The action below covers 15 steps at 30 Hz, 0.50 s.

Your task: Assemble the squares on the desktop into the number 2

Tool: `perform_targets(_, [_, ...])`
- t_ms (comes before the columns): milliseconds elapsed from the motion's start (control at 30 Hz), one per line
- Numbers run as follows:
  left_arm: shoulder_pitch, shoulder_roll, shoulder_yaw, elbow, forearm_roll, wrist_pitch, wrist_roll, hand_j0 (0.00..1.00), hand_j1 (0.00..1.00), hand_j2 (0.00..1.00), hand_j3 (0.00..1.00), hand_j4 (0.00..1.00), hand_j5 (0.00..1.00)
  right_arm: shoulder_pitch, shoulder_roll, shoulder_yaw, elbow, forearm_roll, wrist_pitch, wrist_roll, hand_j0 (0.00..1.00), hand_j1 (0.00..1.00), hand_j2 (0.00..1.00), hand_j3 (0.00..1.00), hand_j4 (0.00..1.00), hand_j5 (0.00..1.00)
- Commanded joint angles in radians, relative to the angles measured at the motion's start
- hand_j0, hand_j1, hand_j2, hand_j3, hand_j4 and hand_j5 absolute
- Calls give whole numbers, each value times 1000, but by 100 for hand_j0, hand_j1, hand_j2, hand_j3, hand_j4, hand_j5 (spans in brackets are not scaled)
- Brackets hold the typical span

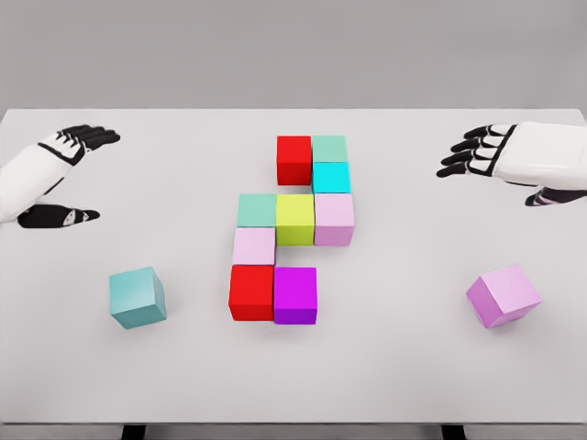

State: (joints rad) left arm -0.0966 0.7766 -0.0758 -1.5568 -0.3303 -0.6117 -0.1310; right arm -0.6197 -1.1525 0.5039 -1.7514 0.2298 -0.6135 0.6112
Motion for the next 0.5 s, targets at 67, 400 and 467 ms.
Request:
perform_targets(67, [3,-14,1,0,-21,1,-1,100,100,100,100,100,100,2,-10,-2,-2,-9,3,0,100,100,100,100,100,100])
perform_targets(400, [31,96,-13,-16,243,1,-1,99,99,99,99,99,99,101,-507,292,-2,-537,3,0,100,100,100,100,100,100])
perform_targets(467, [74,234,-79,-19,381,1,-1,99,99,99,99,99,99,100,-509,324,-2,-561,3,0,100,100,100,100,100,100])
